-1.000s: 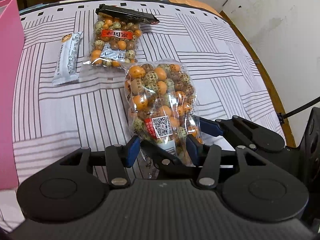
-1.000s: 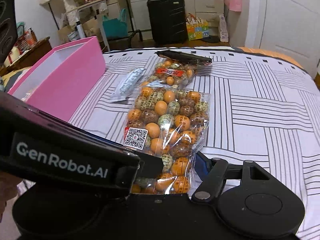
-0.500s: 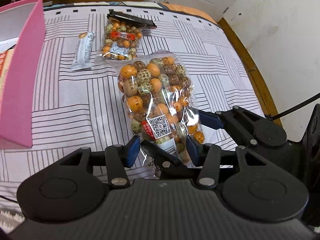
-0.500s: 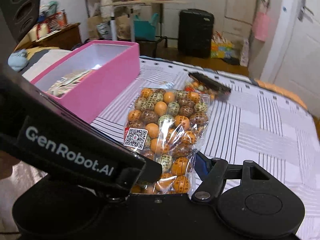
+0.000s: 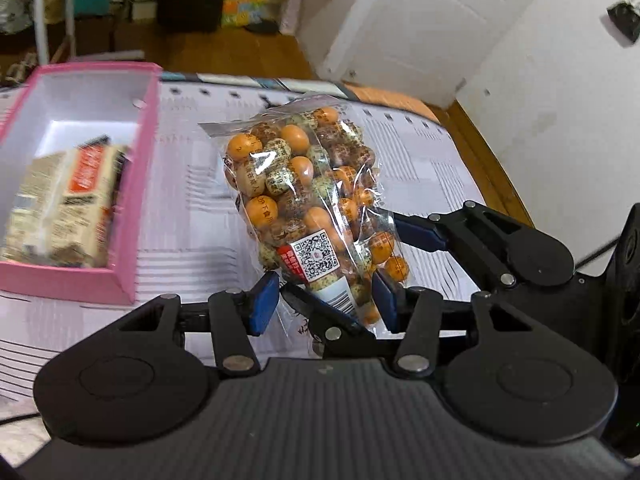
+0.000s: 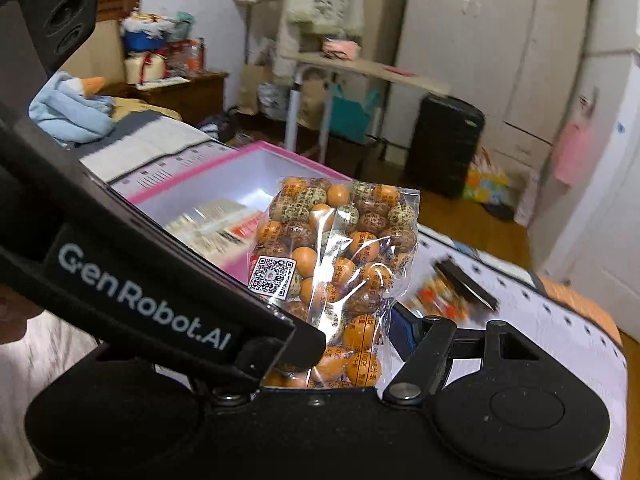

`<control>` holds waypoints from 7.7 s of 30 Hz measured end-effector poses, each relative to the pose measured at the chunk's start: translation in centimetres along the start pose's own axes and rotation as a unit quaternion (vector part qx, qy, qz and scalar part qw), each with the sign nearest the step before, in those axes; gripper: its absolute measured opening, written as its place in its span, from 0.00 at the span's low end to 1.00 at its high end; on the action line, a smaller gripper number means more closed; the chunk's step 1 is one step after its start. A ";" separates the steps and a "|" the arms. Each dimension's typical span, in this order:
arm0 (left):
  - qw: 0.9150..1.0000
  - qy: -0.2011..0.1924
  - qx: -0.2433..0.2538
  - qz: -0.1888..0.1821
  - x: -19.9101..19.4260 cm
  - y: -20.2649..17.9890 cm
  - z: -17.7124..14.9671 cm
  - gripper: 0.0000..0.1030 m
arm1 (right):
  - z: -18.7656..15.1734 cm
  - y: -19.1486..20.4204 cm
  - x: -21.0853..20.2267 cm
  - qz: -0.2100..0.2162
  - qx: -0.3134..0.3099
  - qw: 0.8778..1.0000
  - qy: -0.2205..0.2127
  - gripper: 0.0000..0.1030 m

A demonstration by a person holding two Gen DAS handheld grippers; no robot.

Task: Organize snacks
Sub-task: 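Carry the large peanut bag into the pink box and open the left gripper, then grasp the white wrapped bar with the left gripper while the right gripper grasps a black cracker pack, then carry the white bar into the pink box with left while right carries the black pack there, then move the left gripper to the small peanut bag with red label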

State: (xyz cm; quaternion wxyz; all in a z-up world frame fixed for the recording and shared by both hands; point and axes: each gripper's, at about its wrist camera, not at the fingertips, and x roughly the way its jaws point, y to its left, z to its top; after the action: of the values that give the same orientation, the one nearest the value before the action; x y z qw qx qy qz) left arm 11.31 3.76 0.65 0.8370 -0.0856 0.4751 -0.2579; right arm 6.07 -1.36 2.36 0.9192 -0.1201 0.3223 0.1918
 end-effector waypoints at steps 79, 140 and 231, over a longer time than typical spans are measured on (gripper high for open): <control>0.995 -0.047 0.016 0.082 16.0 3.6 10.1 0.48 | 1.8 -26.3 16.0 0.103 -0.002 0.988 0.118 0.57; 0.989 -0.028 -0.038 0.142 24.3 6.9 8.3 0.25 | -5.9 -26.0 16.8 -0.015 0.232 0.970 0.071 0.51; 0.979 -0.125 -0.055 0.150 -4.2 11.5 4.7 0.61 | 4.2 -9.3 4.5 0.109 0.196 0.974 -0.024 0.73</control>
State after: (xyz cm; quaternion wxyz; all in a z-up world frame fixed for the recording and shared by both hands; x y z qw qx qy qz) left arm 17.52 15.22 1.89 0.9130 -0.0913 0.3873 -0.0901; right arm 15.58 -7.00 3.56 0.9058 0.1029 0.3428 0.2266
